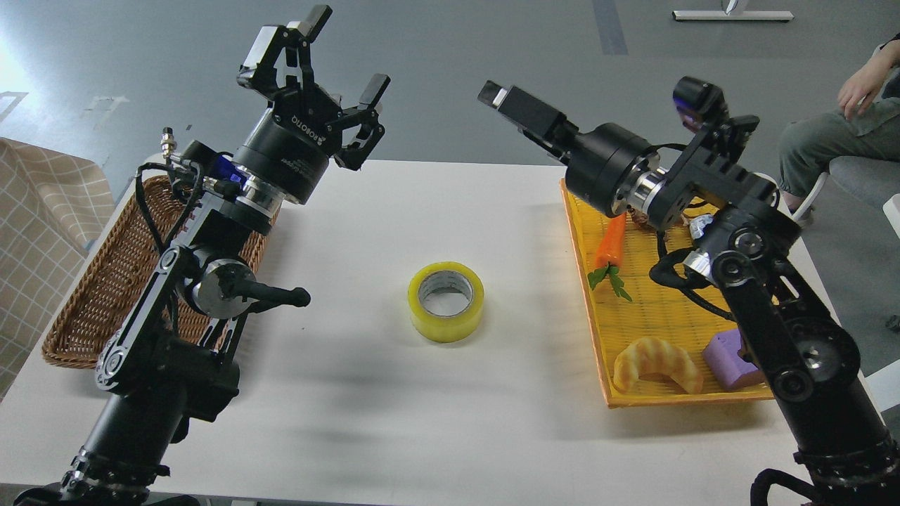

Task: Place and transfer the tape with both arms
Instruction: 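Raise the right arm away from the tape back above the tray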

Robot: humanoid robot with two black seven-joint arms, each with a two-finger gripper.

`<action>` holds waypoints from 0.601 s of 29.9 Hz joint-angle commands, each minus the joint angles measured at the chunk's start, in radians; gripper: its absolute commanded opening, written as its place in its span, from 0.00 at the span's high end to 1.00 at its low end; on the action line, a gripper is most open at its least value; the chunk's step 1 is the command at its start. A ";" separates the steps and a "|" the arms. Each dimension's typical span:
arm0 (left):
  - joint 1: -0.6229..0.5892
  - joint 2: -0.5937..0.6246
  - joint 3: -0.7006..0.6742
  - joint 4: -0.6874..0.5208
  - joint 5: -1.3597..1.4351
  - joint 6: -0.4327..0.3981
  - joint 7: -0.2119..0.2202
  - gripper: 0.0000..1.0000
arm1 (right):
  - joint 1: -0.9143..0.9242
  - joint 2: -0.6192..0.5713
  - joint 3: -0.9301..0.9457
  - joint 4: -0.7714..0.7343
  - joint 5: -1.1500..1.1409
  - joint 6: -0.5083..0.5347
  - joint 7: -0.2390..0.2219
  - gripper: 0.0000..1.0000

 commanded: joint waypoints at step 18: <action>-0.001 -0.011 -0.020 -0.014 -0.049 -0.011 -0.008 0.02 | -0.099 -0.012 0.190 0.054 0.689 0.000 0.040 0.00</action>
